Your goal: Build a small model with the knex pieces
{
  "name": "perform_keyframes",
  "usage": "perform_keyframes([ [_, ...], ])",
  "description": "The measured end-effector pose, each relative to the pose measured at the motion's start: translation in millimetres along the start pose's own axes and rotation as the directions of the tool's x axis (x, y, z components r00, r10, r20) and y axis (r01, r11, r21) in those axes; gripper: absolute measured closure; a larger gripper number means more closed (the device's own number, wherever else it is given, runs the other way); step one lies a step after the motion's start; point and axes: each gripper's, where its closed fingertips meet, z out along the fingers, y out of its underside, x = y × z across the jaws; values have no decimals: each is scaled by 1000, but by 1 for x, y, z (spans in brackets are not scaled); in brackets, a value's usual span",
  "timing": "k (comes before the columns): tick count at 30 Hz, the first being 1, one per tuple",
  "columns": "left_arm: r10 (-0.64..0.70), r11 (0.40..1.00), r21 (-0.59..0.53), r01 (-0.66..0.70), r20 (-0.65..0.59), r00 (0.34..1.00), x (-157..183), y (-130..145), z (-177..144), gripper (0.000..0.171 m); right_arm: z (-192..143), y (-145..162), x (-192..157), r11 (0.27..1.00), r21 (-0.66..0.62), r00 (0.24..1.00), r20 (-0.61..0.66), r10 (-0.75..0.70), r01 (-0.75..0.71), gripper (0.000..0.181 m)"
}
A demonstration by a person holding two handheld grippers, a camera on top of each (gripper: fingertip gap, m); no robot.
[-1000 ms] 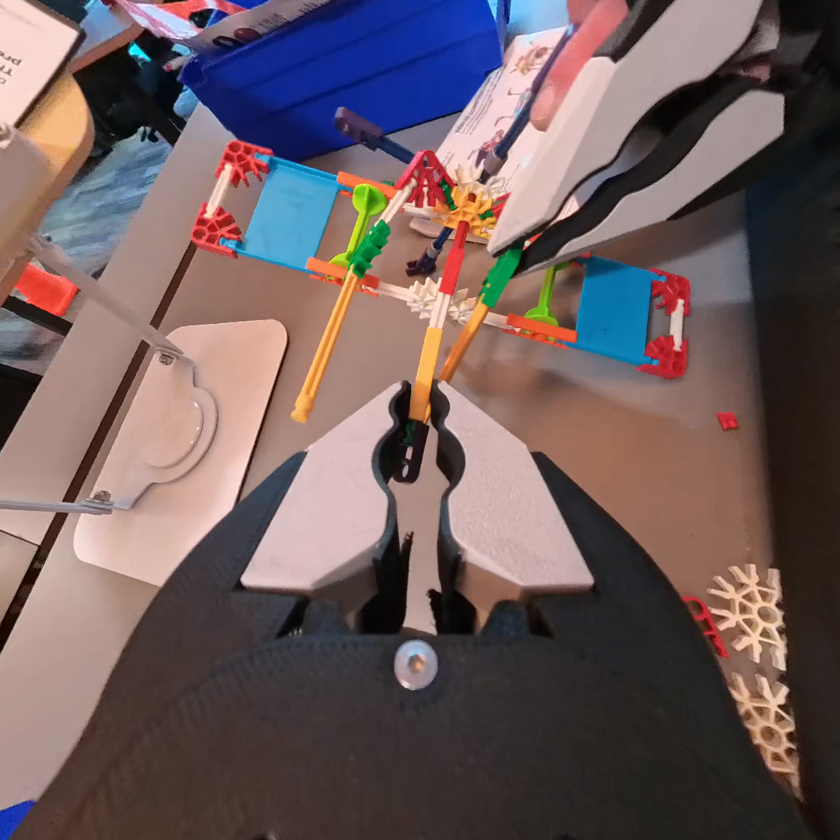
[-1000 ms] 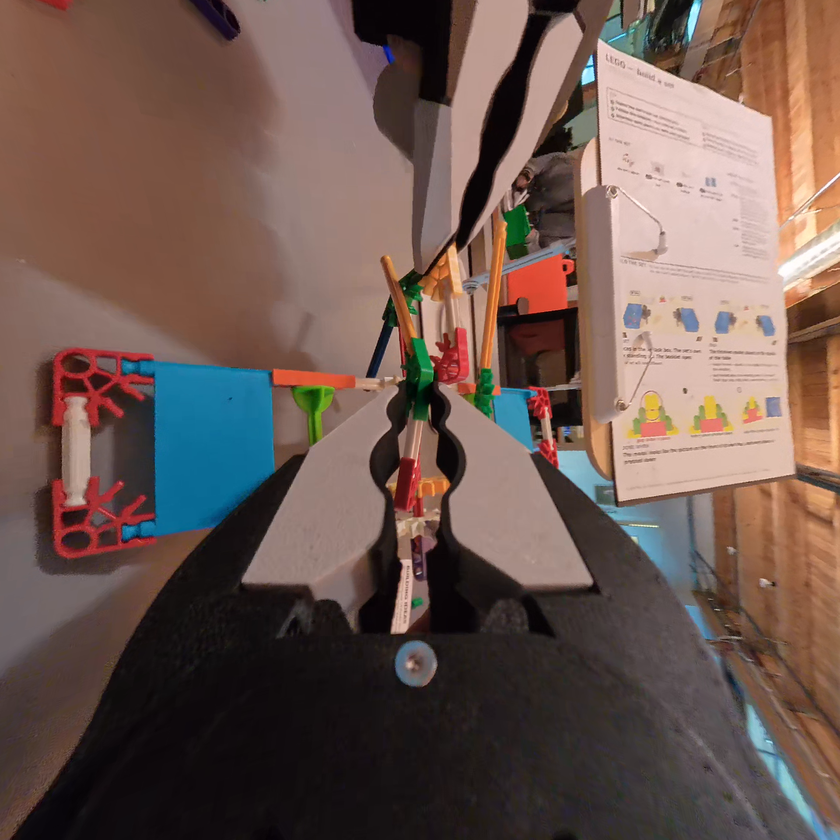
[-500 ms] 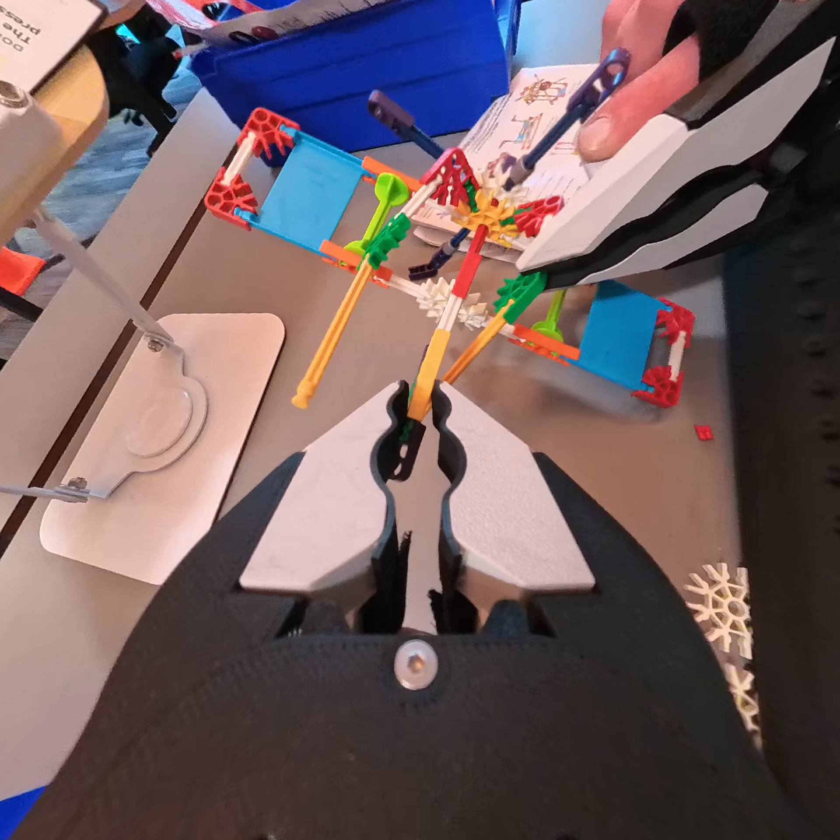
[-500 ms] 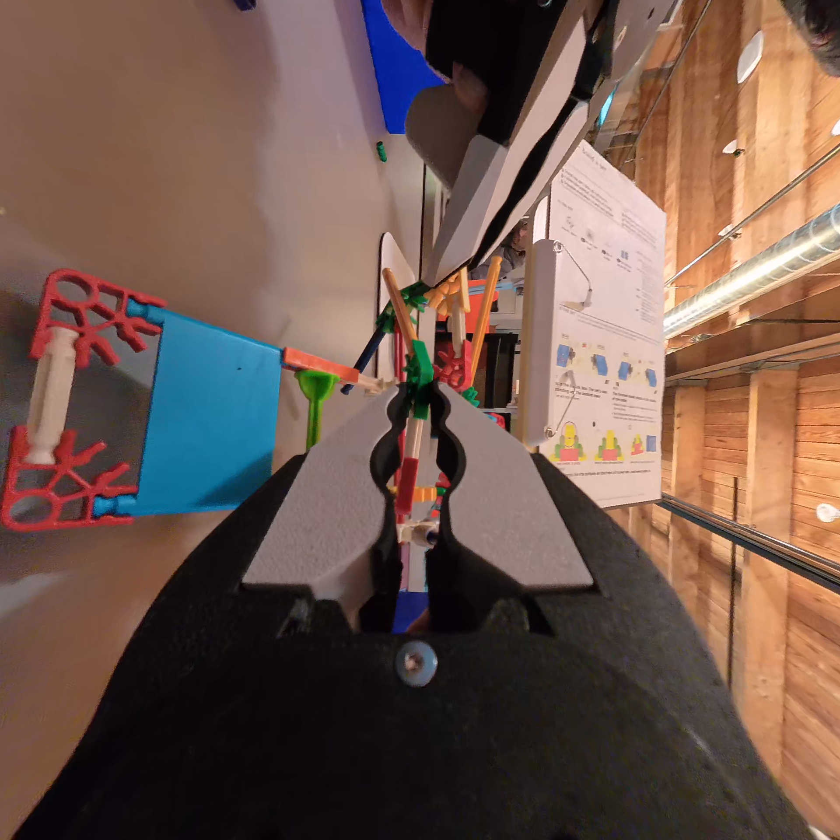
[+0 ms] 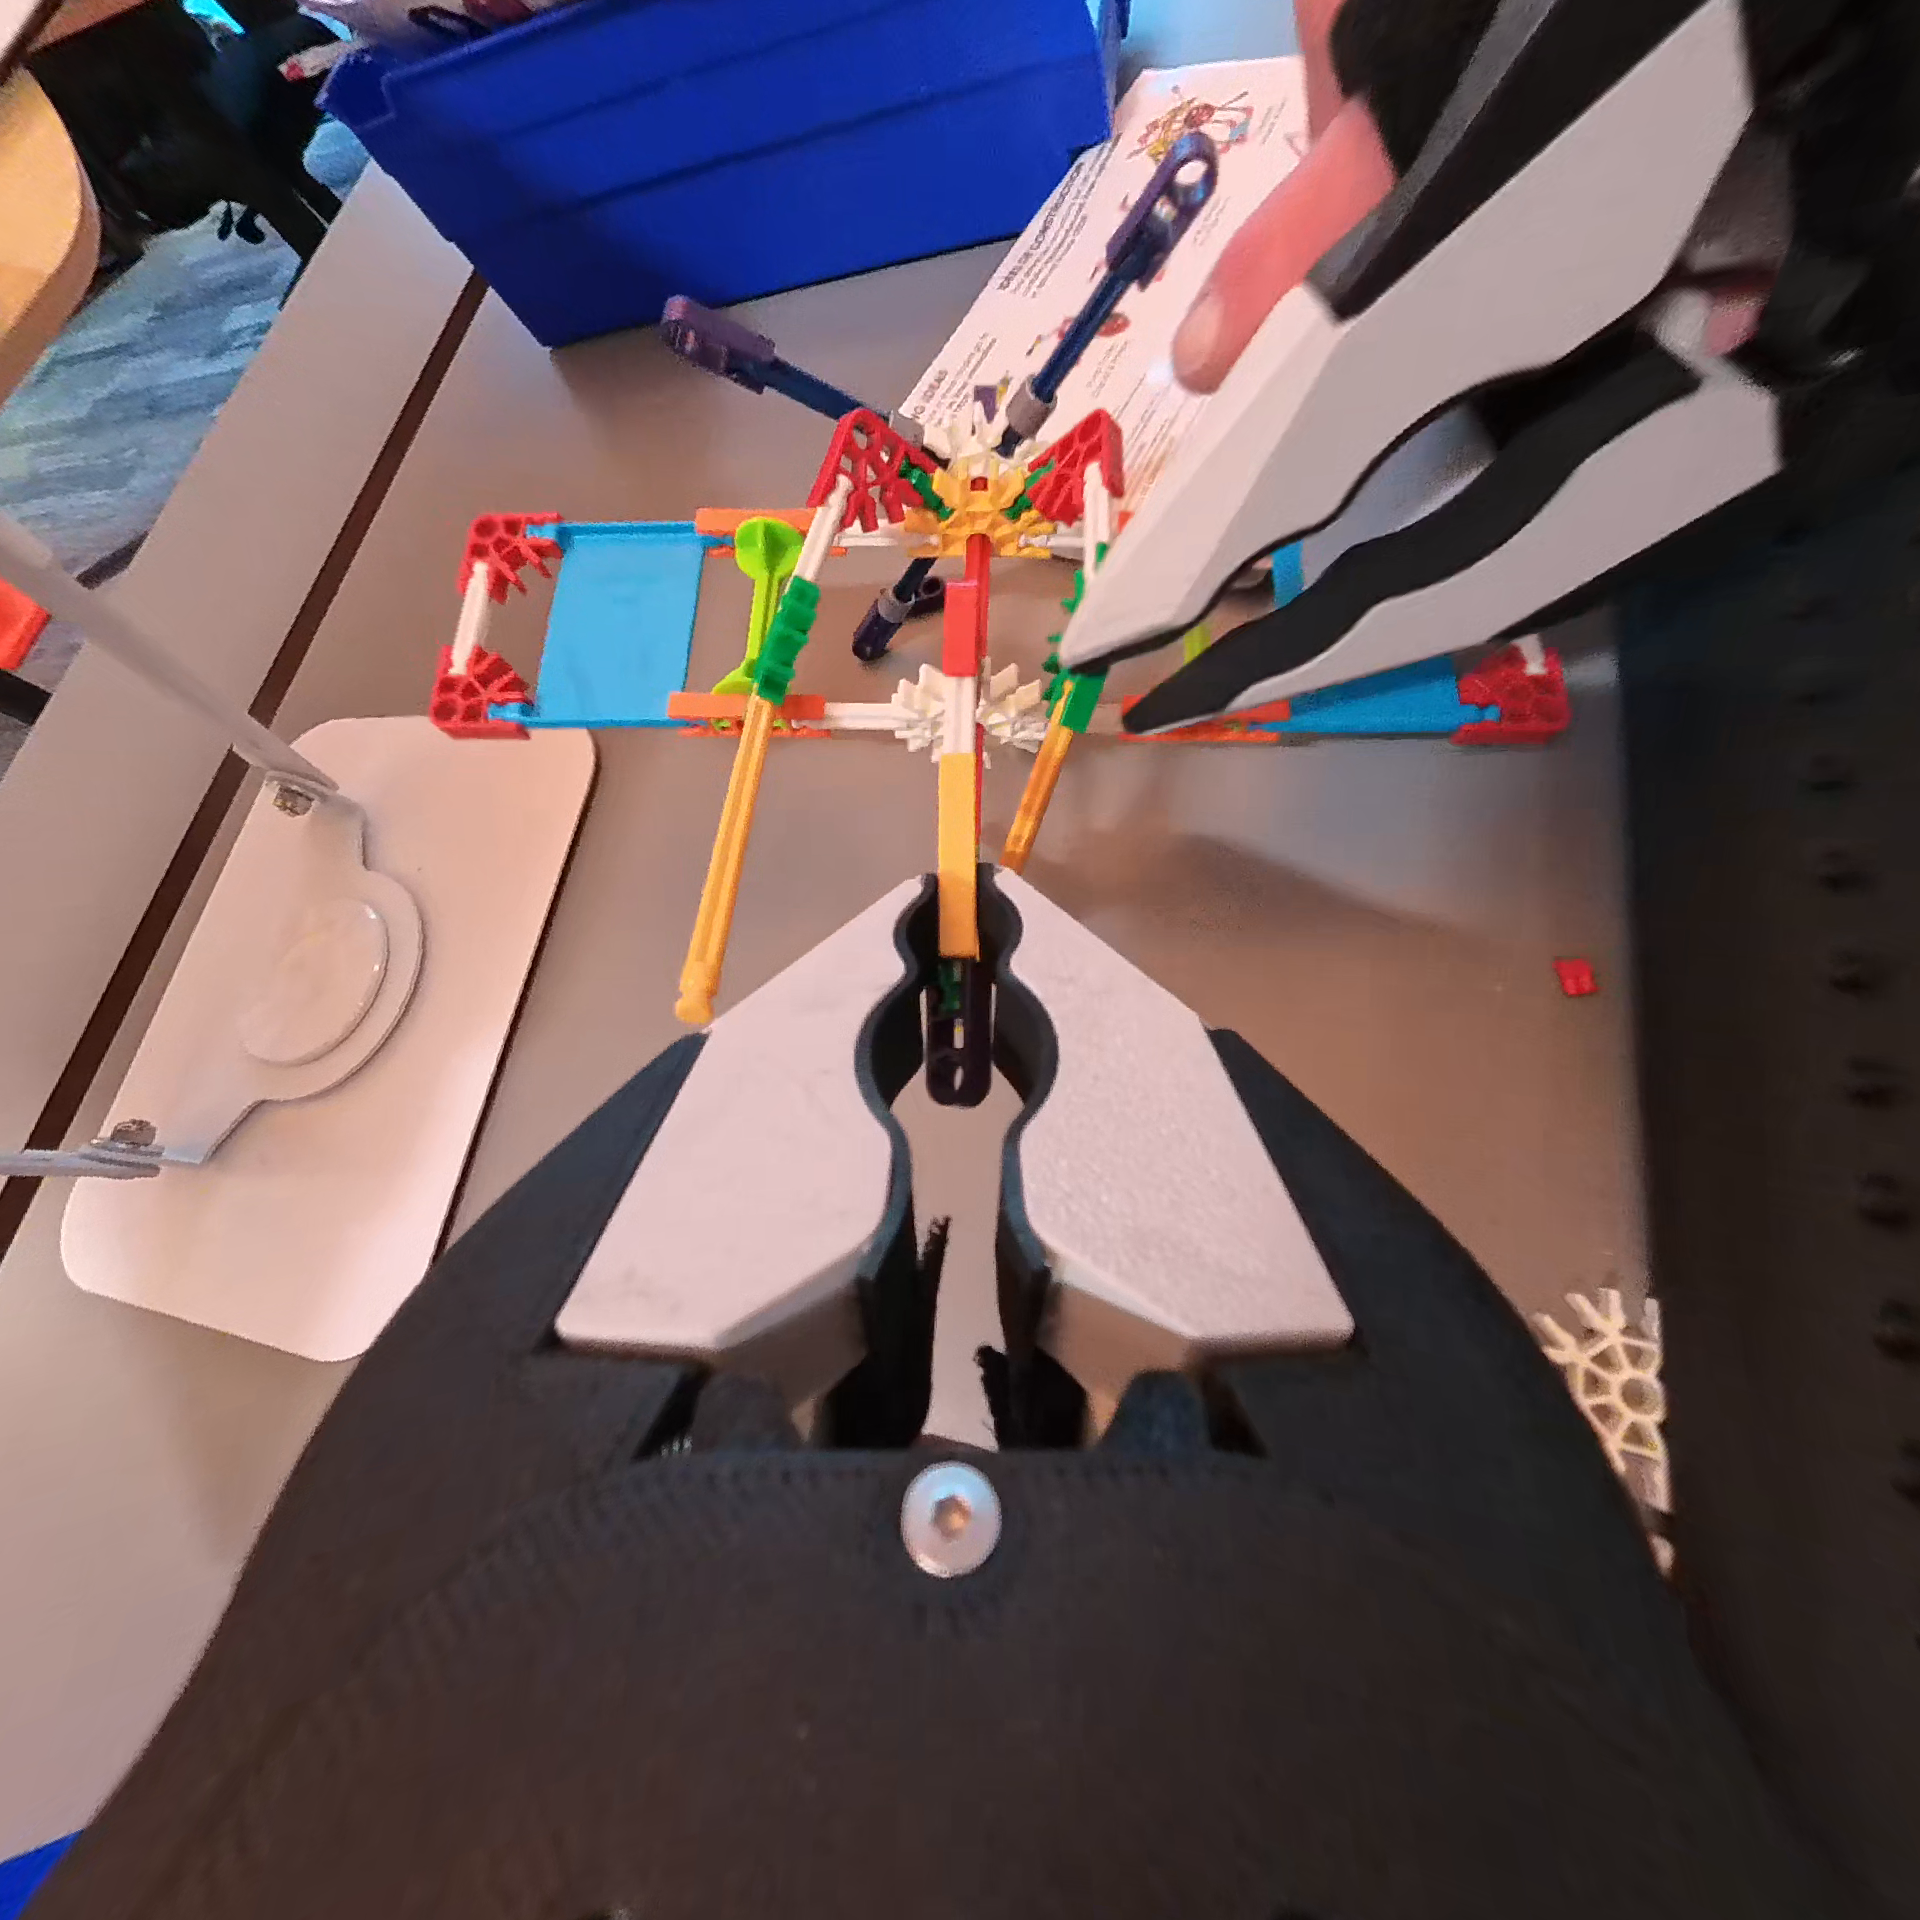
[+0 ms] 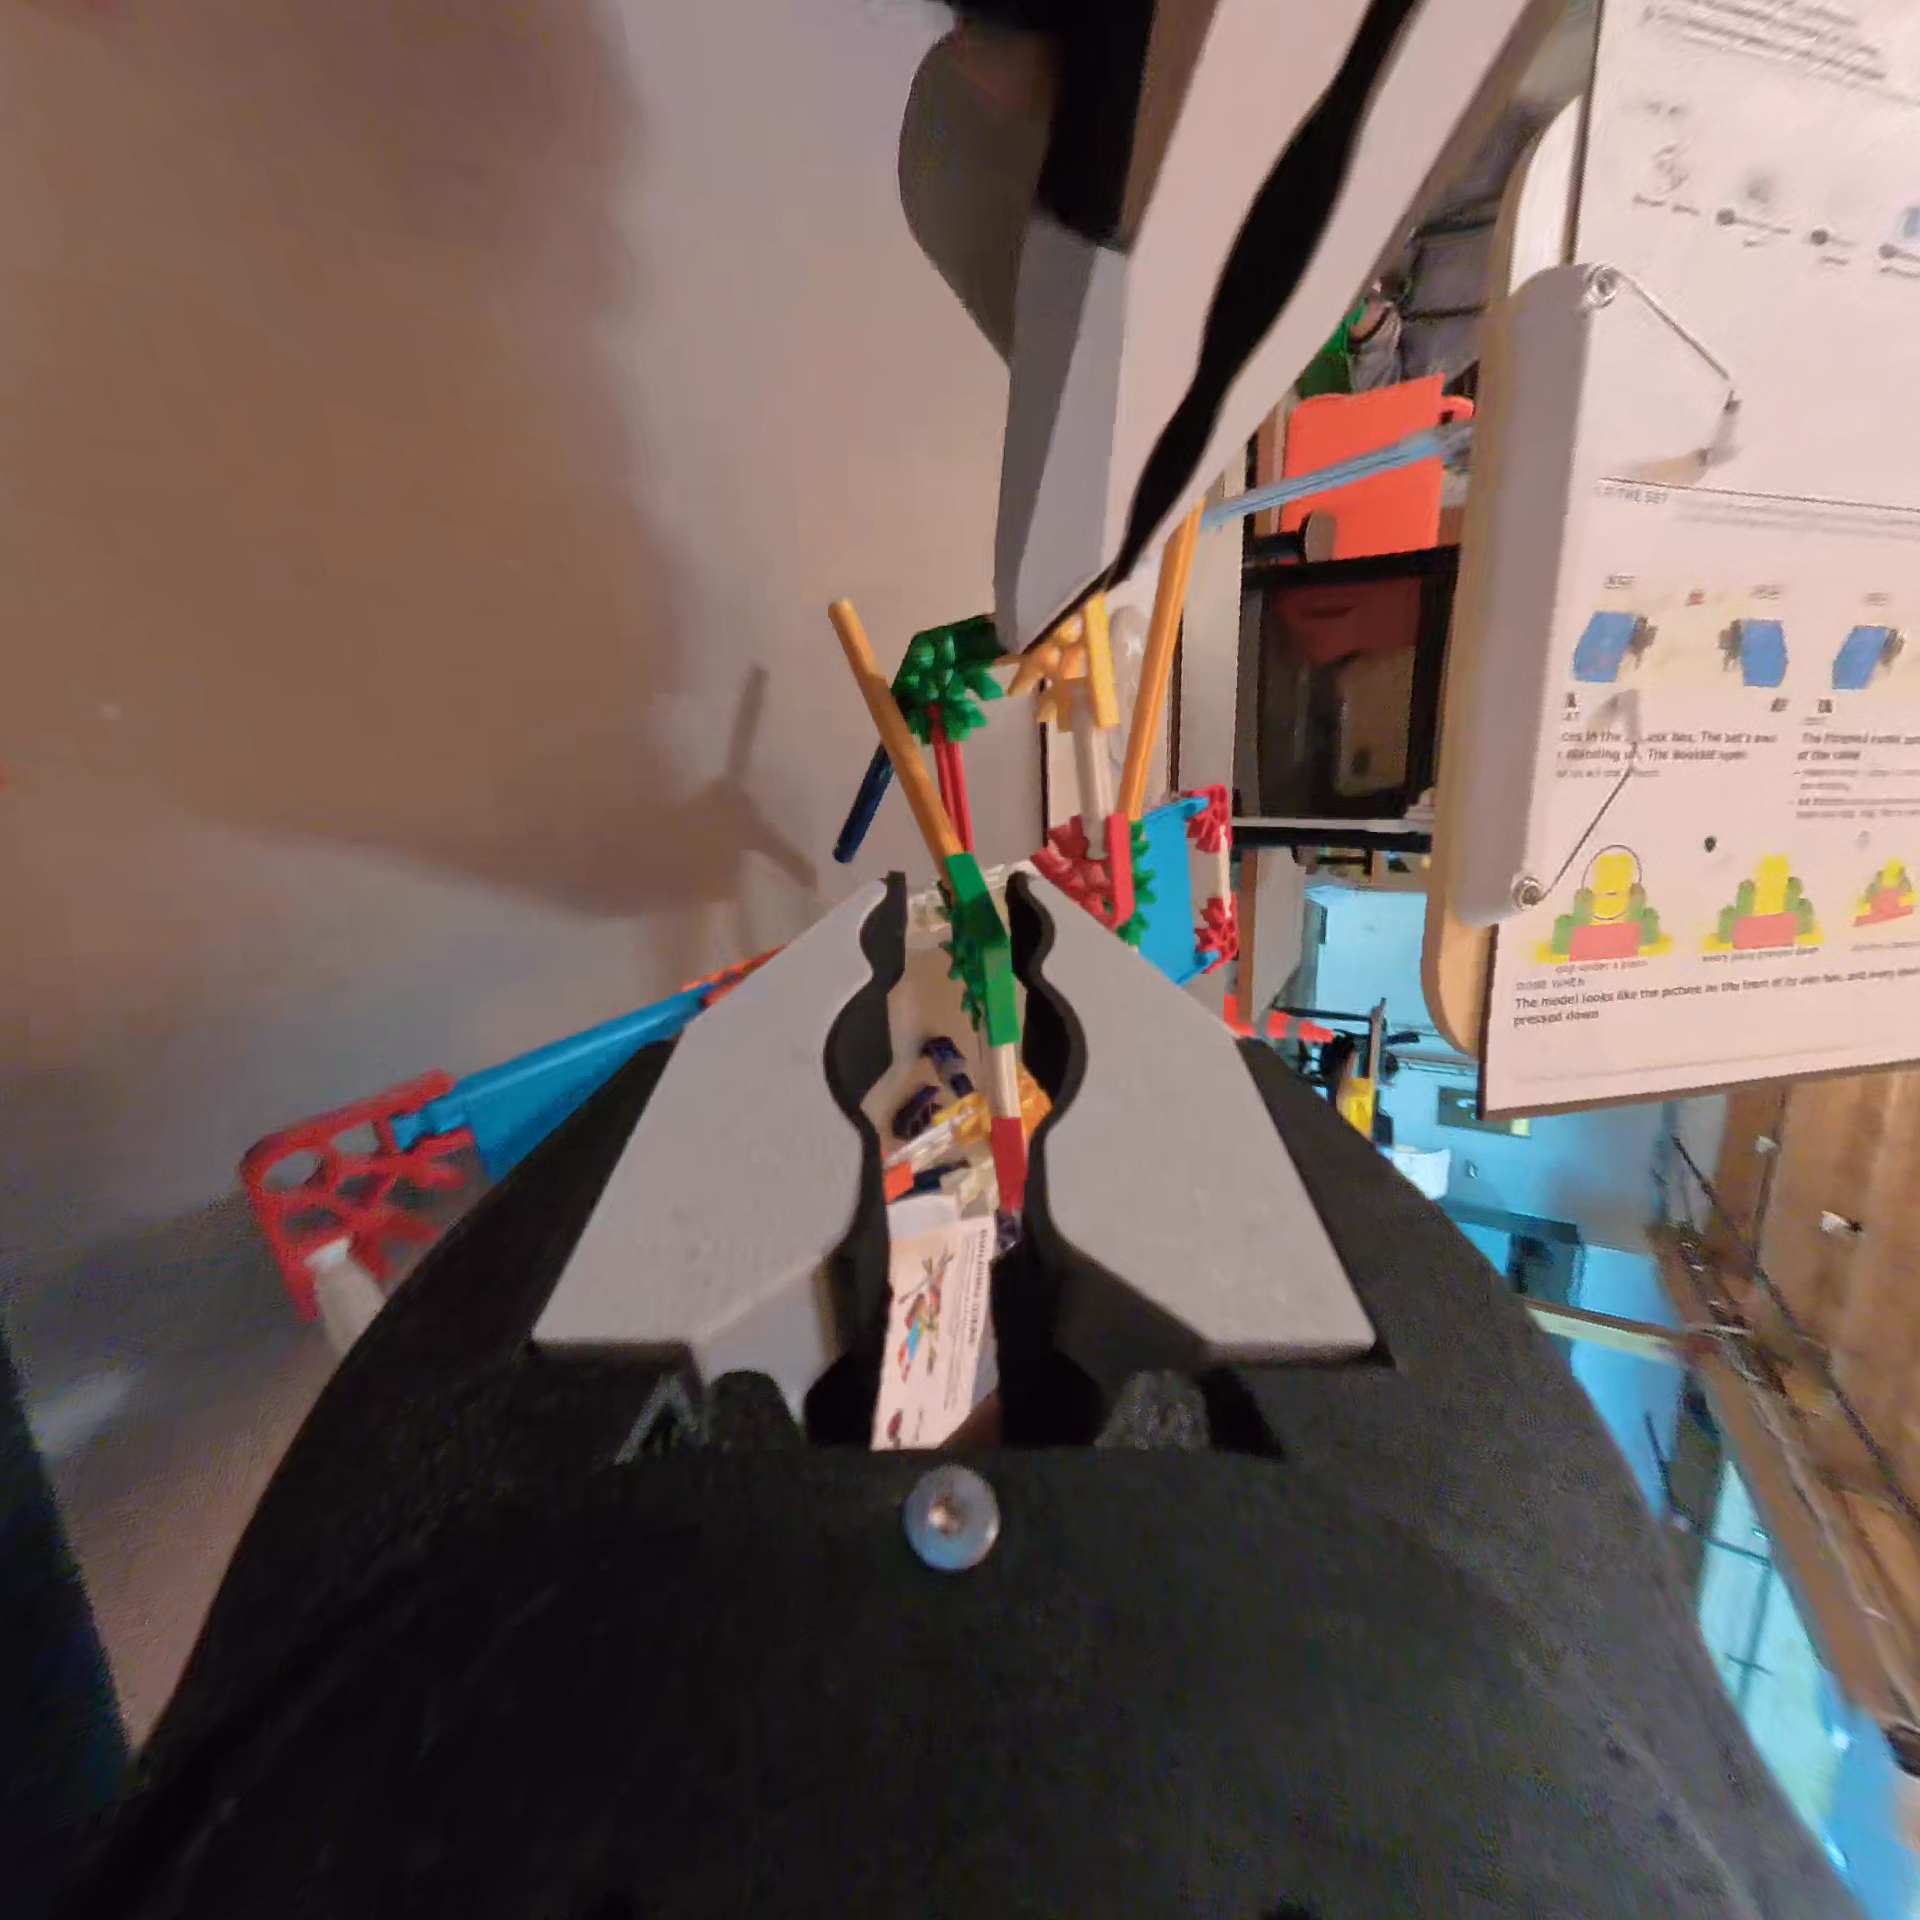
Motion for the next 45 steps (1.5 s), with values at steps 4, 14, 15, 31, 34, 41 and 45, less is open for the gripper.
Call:
perform_keyframes([
  [4,11,1000,-3,-11,11,1000,1,-2,0,169,13,4,-3,994,-103,998,55,-31,36,159],
  [14,19,1000,-2,-19,24,1000,2,-4,1,168,26,7,-6,981,-175,995,70,-68,79,178],
  [15,17,1000,-2,-17,23,1000,2,-3,0,168,25,6,-6,984,-159,996,57,-75,83,179],
  [31,-61,998,19,62,-29,998,6,-8,1,168,4,-2,3,990,42,984,-122,-131,137,179],
  [34,-85,996,31,87,-51,995,8,-10,0,168,-1,-3,6,988,78,981,-148,-123,135,179],
  [41,-146,987,56,152,-102,984,6,-14,-7,167,-9,-14,14,968,106,942,-277,-192,228,179],
  [45,-195,975,79,207,-135,972,4,-18,-12,167,-13,-18,19,958,110,917,-335,-215,265,179],
])
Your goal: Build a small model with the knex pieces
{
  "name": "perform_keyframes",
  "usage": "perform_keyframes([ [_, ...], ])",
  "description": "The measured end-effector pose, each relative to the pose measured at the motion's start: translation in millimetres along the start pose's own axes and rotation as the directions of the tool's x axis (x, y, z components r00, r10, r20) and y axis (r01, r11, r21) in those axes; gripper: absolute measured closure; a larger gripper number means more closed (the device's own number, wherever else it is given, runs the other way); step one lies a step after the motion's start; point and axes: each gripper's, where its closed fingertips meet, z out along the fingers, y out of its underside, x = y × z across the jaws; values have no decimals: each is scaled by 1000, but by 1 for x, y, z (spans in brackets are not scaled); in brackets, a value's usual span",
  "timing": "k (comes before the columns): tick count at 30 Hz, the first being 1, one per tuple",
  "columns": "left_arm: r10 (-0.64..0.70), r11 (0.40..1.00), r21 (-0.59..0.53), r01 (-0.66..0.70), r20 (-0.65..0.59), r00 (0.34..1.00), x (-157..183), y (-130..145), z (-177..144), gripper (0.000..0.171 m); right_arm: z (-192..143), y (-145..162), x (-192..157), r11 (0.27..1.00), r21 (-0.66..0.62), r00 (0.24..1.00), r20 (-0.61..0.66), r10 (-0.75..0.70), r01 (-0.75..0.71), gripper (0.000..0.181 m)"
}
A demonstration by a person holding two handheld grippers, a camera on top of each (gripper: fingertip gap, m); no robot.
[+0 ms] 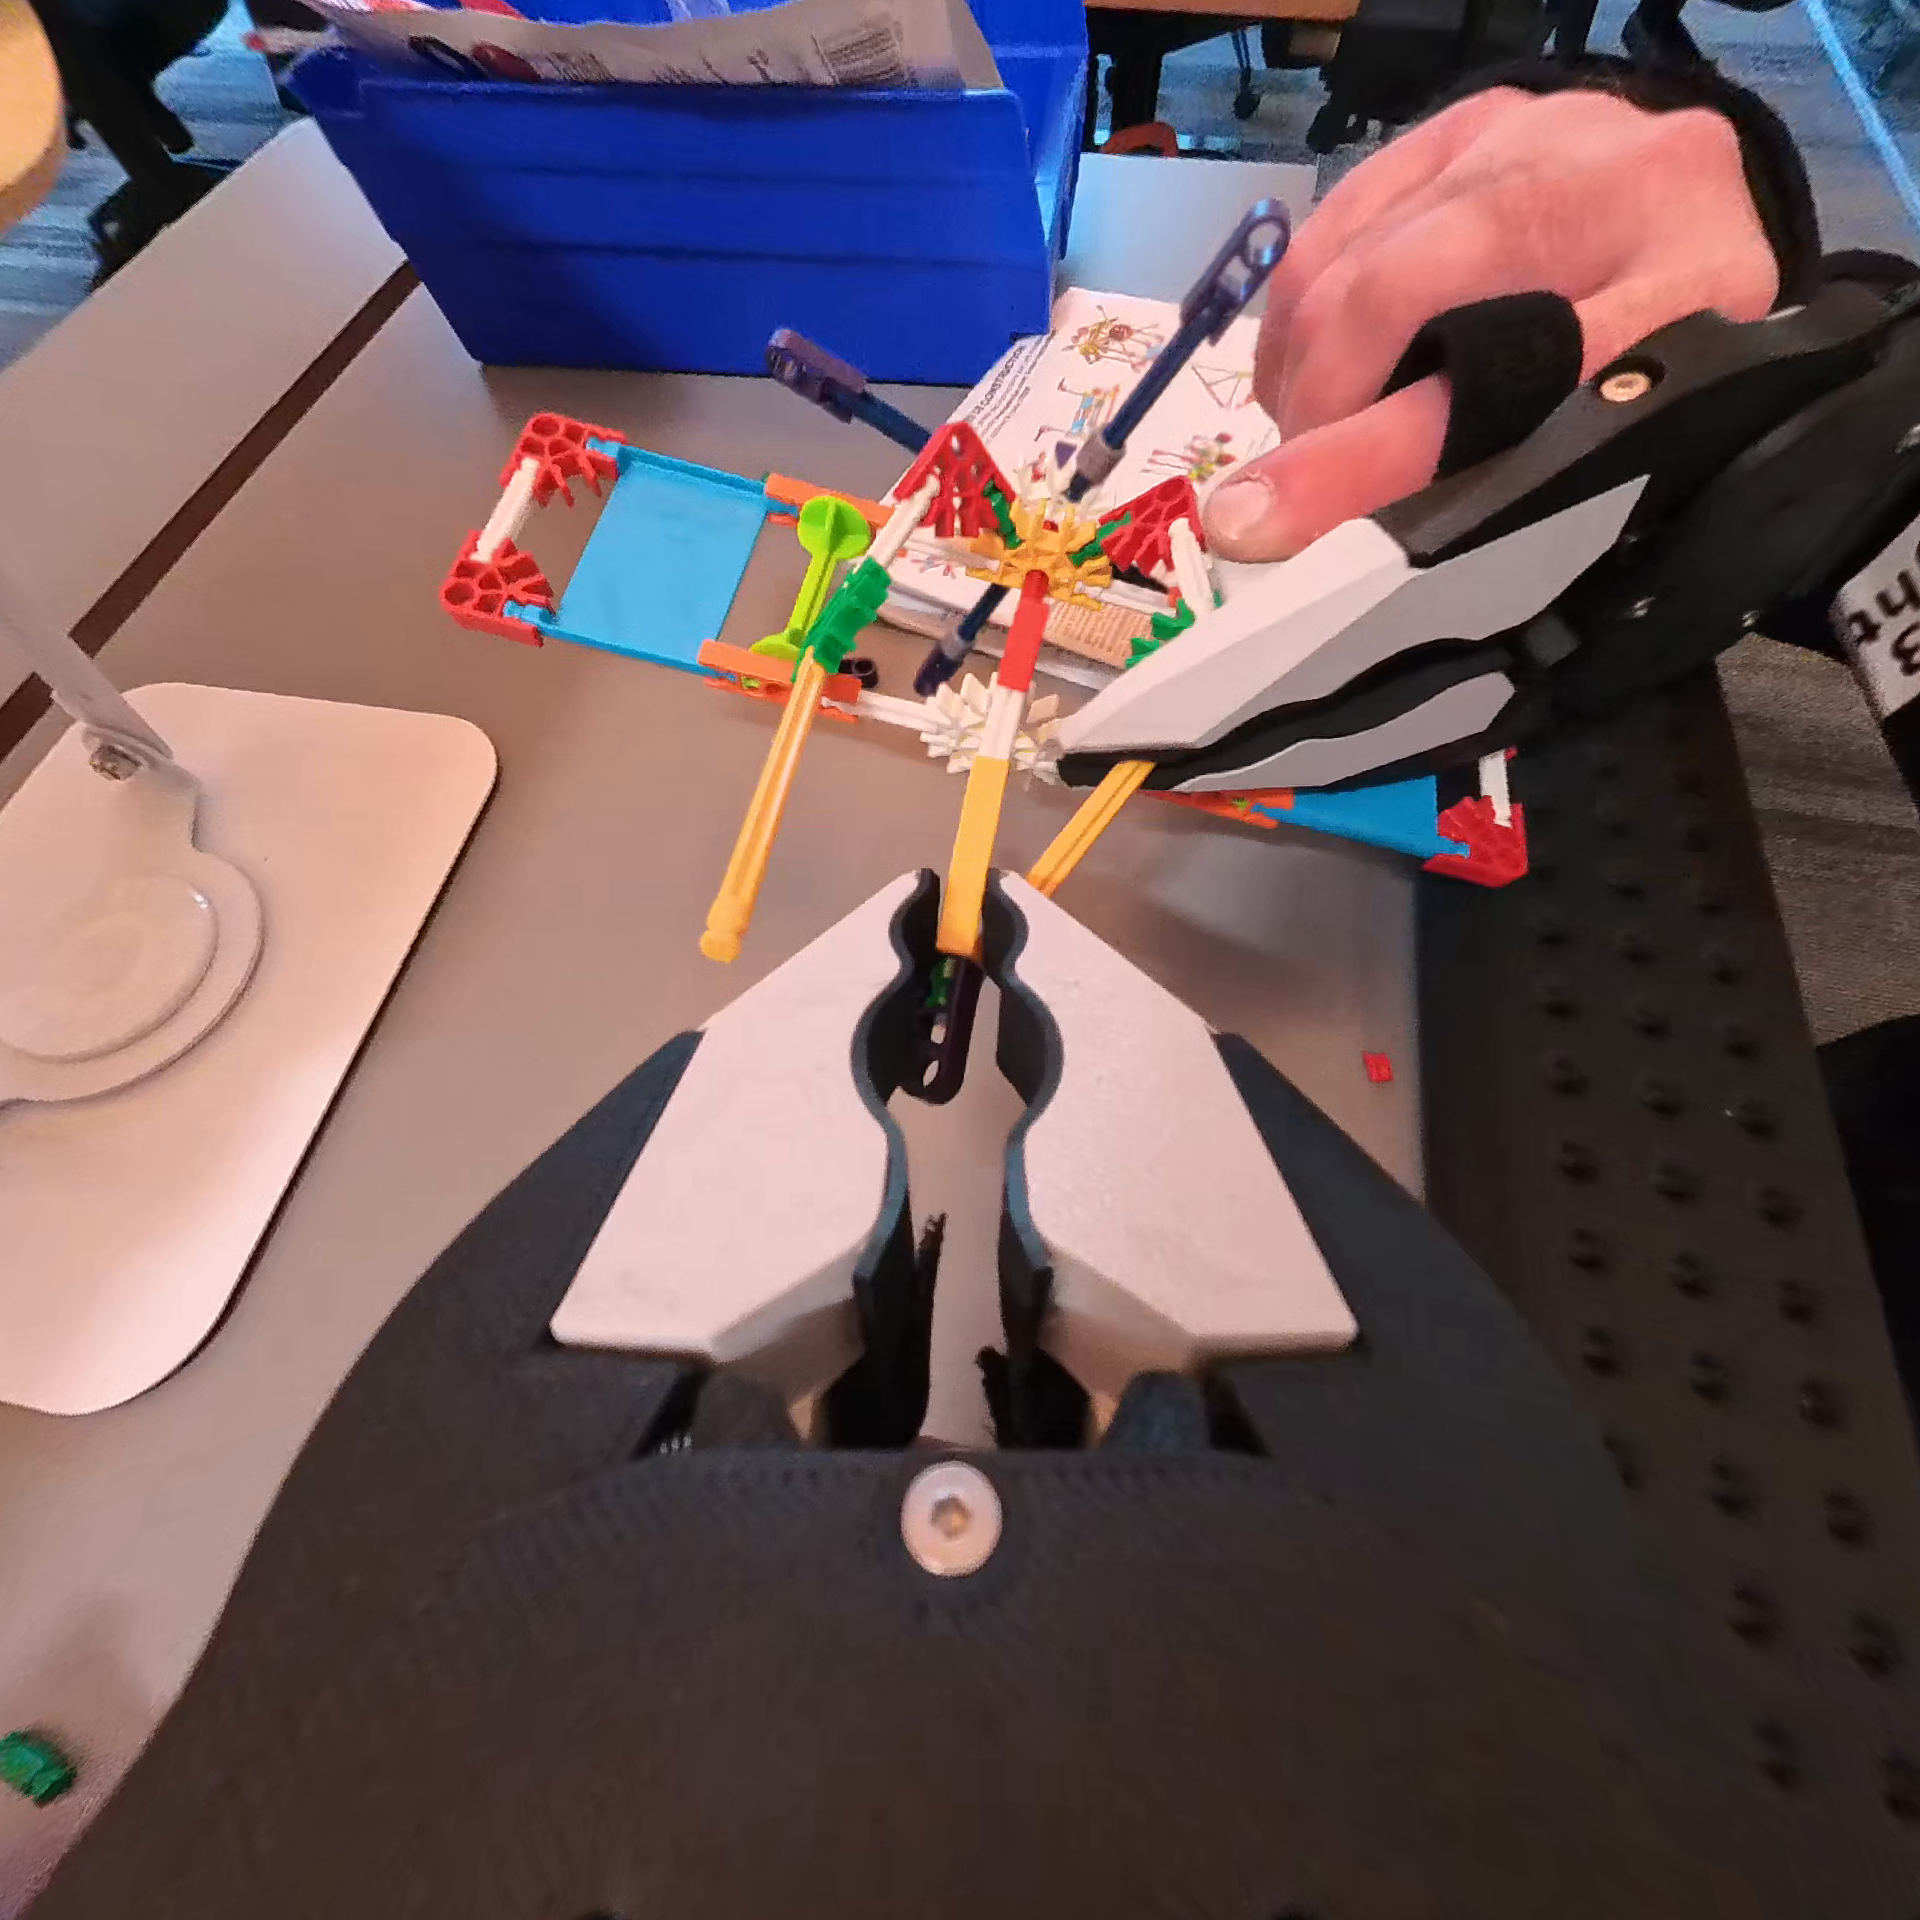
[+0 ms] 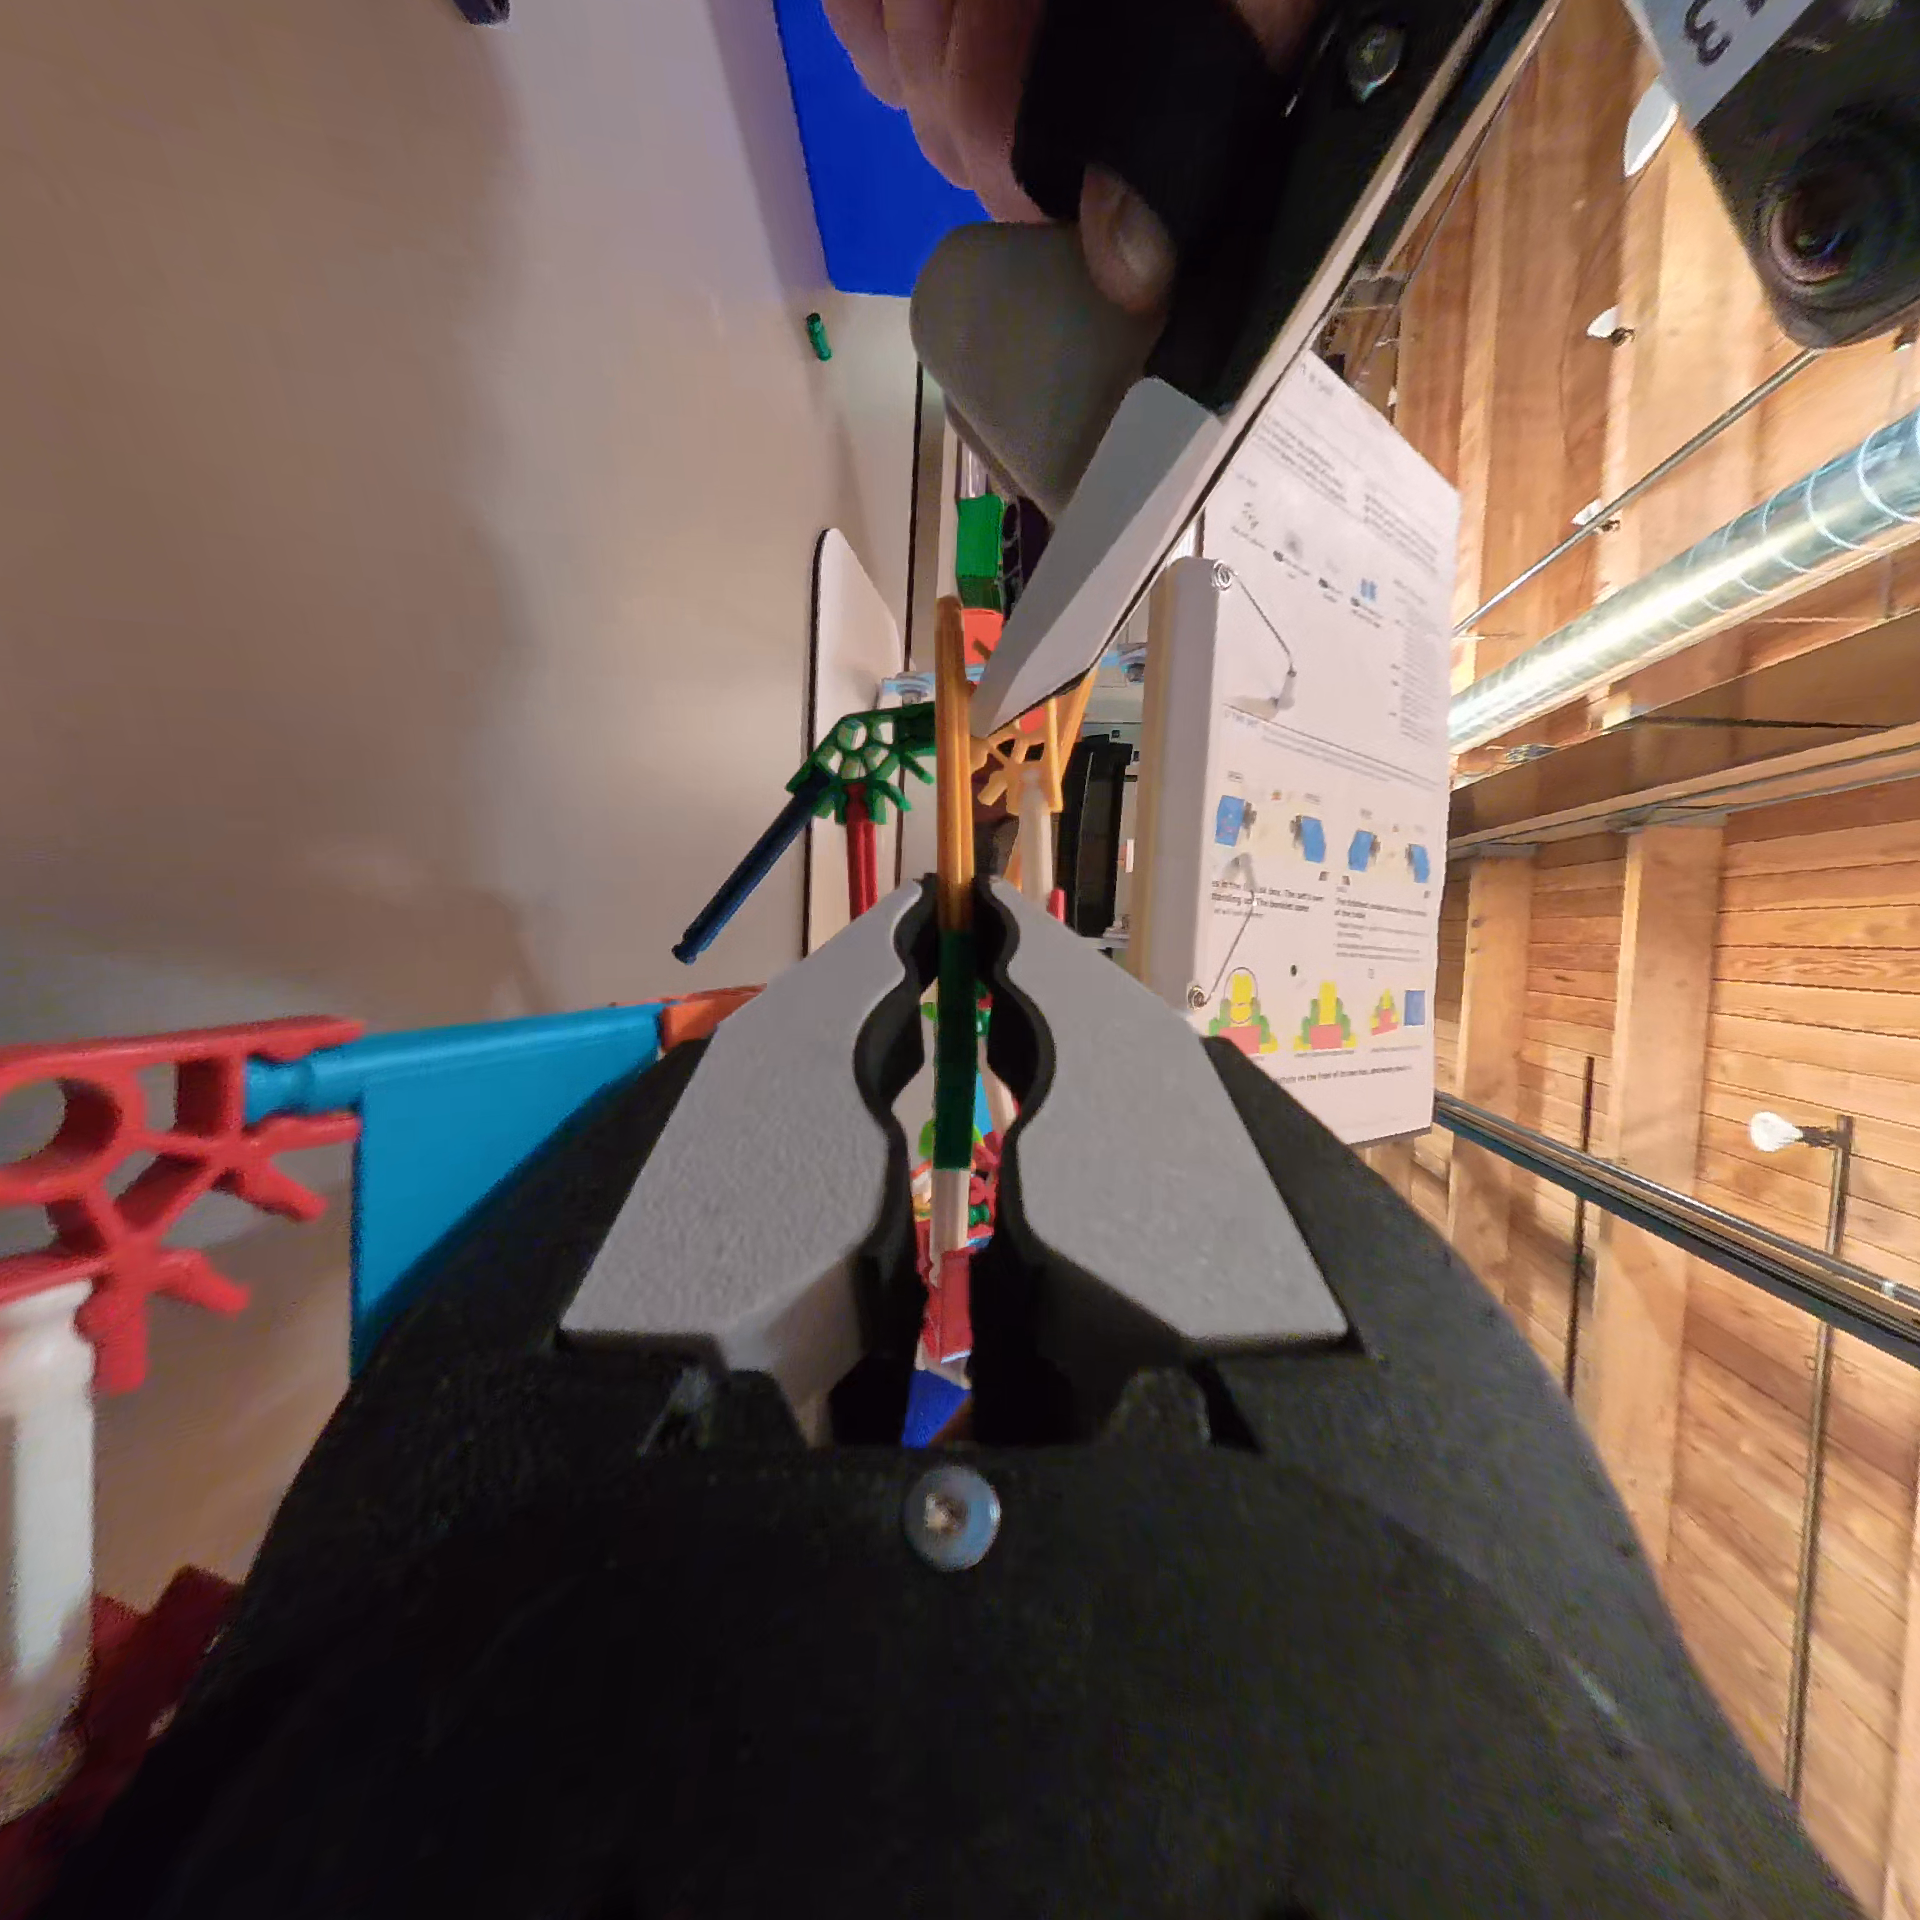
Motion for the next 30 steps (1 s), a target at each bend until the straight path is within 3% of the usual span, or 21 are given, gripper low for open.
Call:
perform_keyframes([
  [9,56,998,-8,-56,6,998,2,3,0,165,2,-1,-7,999,11,998,44,35,-36,179],
  [13,125,991,-63,-122,50,991,-3,11,-9,147,2,-2,-11,998,24,997,64,50,-52,179],
  [16,132,987,-96,-130,14,991,3,20,-15,145,1,-3,-10,996,38,995,68,75,-78,179],
  [21,202,970,-145,-197,24,979,3,32,-13,165,1,-4,-11,995,42,993,75,88,-91,179],
  [30,171,979,-112,-170,2,985,5,30,-10,163,3,0,-12,989,30,985,100,139,-143,178],
])
